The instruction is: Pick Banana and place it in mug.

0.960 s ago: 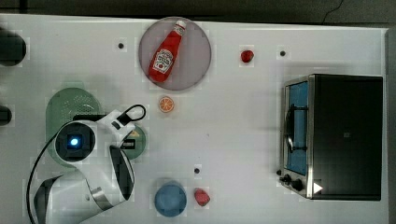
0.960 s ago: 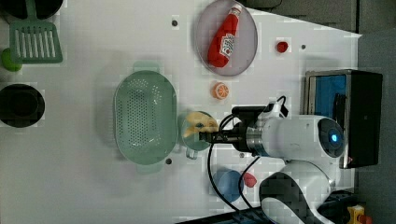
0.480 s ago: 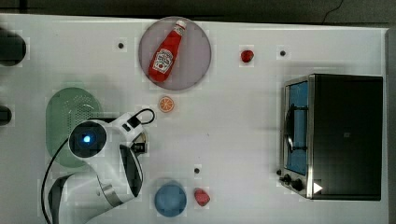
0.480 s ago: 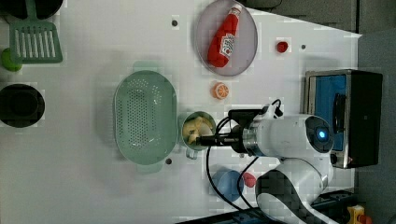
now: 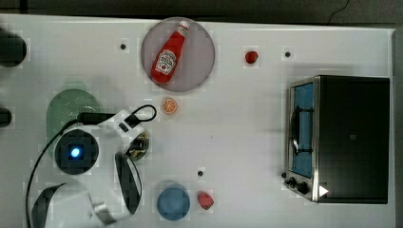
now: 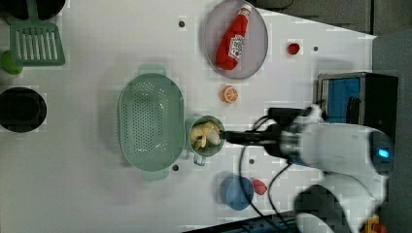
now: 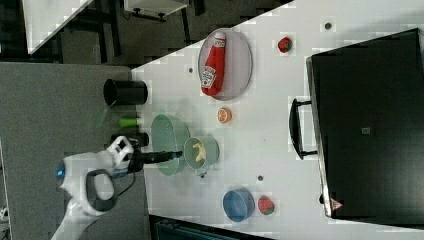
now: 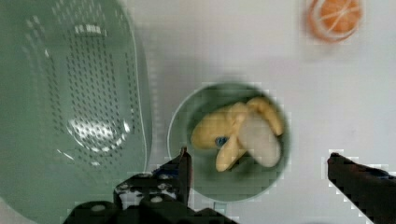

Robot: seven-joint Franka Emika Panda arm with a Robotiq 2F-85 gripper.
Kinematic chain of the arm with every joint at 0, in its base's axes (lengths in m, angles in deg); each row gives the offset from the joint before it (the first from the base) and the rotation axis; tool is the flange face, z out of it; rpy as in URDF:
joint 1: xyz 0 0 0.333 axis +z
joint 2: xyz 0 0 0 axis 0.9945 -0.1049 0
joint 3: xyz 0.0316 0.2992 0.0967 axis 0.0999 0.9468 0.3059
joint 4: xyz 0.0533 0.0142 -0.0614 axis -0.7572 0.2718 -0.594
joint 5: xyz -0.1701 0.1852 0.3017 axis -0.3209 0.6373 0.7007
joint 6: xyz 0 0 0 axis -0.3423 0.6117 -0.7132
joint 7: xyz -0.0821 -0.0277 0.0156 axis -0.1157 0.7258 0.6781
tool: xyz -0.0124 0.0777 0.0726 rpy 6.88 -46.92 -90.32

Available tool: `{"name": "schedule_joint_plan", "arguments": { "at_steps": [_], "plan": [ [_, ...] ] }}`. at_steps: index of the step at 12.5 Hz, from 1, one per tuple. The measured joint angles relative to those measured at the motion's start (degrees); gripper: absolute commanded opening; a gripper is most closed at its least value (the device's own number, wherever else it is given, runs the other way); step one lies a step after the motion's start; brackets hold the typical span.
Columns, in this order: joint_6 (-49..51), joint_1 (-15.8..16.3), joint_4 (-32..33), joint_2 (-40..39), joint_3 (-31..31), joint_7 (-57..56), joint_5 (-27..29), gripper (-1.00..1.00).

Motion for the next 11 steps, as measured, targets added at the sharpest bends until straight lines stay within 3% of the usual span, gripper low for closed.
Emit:
{"name": "schedule_joint_plan", "arguments": {
  "at_steps": [5, 8, 11],
  "plan": [
    [15.44, -0.41, -6.38, 13.08, -13.39, 0.03, -1.57, 1.0],
    [31.87, -2.6, -16.34, 13.44, -21.52, 0.1, -1.62, 1.0],
    [37.04, -5.31, -26.75, 12.79, -27.08, 0.1, -3.79, 1.0]
  ]
}}
